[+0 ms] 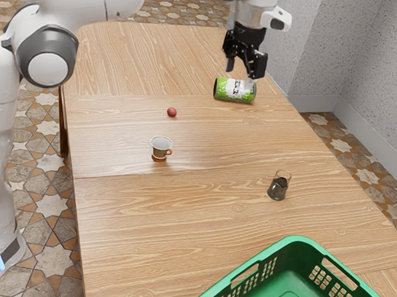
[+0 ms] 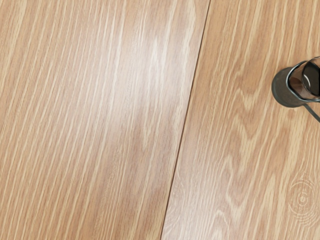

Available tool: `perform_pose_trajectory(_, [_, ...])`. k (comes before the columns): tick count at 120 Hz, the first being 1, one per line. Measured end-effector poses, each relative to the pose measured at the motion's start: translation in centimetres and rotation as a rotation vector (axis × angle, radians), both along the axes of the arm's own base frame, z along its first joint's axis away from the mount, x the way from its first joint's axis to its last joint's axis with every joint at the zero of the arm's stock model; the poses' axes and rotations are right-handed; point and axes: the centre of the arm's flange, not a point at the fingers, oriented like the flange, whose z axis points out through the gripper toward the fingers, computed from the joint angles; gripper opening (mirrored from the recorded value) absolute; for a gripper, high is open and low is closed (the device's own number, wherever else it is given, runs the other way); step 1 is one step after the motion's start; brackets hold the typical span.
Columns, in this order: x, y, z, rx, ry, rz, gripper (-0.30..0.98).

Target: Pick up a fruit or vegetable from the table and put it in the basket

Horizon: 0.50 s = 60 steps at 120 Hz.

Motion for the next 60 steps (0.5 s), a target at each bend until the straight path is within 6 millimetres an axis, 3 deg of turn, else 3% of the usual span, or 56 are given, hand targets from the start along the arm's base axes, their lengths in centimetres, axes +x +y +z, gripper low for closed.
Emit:
perform_pose_trajectory(38, [-1.0,1.9,1.1,0.054,0.002,-0.025,0.68])
perform_pose_trajectory(50, [-2.7,2.8,2.0,0.074,0.045,-0.1,0.68])
perform_pose_trajectory(60, [-4.6,4.6,0.6,0.086,0.128,-0.164,0.68])
